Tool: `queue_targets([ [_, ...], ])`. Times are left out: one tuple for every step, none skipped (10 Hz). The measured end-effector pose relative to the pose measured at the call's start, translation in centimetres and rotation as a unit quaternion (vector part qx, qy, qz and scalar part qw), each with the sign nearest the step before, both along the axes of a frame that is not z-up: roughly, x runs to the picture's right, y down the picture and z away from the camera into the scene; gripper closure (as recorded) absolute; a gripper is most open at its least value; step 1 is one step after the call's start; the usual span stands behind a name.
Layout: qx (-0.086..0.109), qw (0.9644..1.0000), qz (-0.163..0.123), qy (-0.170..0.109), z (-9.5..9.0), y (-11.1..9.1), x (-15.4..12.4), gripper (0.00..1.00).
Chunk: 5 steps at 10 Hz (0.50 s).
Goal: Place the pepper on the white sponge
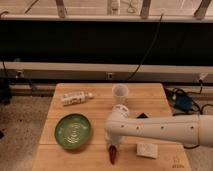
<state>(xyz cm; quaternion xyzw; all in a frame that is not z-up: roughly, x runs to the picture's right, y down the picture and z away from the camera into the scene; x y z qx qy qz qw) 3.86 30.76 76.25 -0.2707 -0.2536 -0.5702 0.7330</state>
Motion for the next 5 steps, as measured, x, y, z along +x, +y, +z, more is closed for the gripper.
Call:
queue_targets([
  [0.019, 0.9997, 0.015, 0.009, -1.0, -1.1, 0.6, 1.0],
  [0.033, 0.9991, 0.023, 0.012, -2.2, -2.2, 0.6, 1.0],
  [0.047, 0.9982, 0.032, 0.017, -3.6, -3.6, 0.7, 1.0],
  [0.065, 0.9967, 0.043, 0.025, -5.1, -5.0, 1.0, 1.0],
  [0.08, 0.9949, 0.052, 0.03, -6.2, -6.1, 1.0, 1.0],
])
